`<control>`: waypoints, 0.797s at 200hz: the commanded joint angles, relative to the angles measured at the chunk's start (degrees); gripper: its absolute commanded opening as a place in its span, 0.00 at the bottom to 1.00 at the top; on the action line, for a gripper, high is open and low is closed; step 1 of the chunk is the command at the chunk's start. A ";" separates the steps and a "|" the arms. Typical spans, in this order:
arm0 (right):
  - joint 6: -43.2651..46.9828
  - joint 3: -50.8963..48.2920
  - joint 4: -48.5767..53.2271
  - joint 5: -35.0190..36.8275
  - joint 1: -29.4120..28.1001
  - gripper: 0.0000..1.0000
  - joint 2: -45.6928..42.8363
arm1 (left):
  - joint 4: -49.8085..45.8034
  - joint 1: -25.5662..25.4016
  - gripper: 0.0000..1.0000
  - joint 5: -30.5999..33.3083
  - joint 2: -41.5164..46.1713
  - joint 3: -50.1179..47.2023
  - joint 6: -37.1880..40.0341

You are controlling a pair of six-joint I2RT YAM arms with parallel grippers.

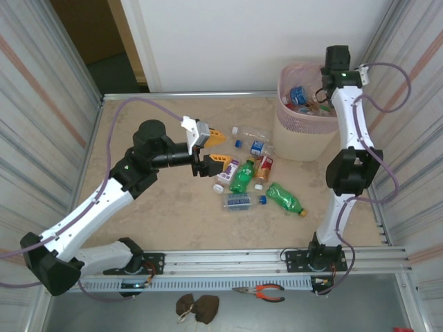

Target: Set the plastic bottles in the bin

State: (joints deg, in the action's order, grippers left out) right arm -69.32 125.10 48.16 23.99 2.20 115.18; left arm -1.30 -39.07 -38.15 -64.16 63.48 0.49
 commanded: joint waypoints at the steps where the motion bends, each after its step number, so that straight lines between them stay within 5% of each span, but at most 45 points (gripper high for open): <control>1: 4.67 0.98 2.21 -0.32 1.20 0.91 -5.86 | -0.63 0.30 0.72 1.26 1.29 0.21 1.24; 28: 9.57 -3.30 -3.15 -3.82 2.13 0.89 -10.31 | -0.56 0.31 0.72 1.42 0.29 0.47 0.59; 56: 17.39 -9.57 -15.12 -16.88 3.25 0.83 -13.35 | -0.55 0.31 0.72 1.38 -0.87 0.77 0.04; 111: 19.02 -5.48 -20.32 -34.11 3.27 0.79 -6.31 | -0.37 0.31 0.71 1.28 -1.89 1.10 -0.92; 159: 18.65 -1.91 -18.65 -36.37 2.54 0.78 1.14 | -0.63 0.32 0.71 1.75 -1.92 0.88 -0.80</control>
State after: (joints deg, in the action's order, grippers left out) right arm -51.92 121.69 29.56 -9.41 5.13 113.82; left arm -1.87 -39.07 -37.17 -66.13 63.48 0.03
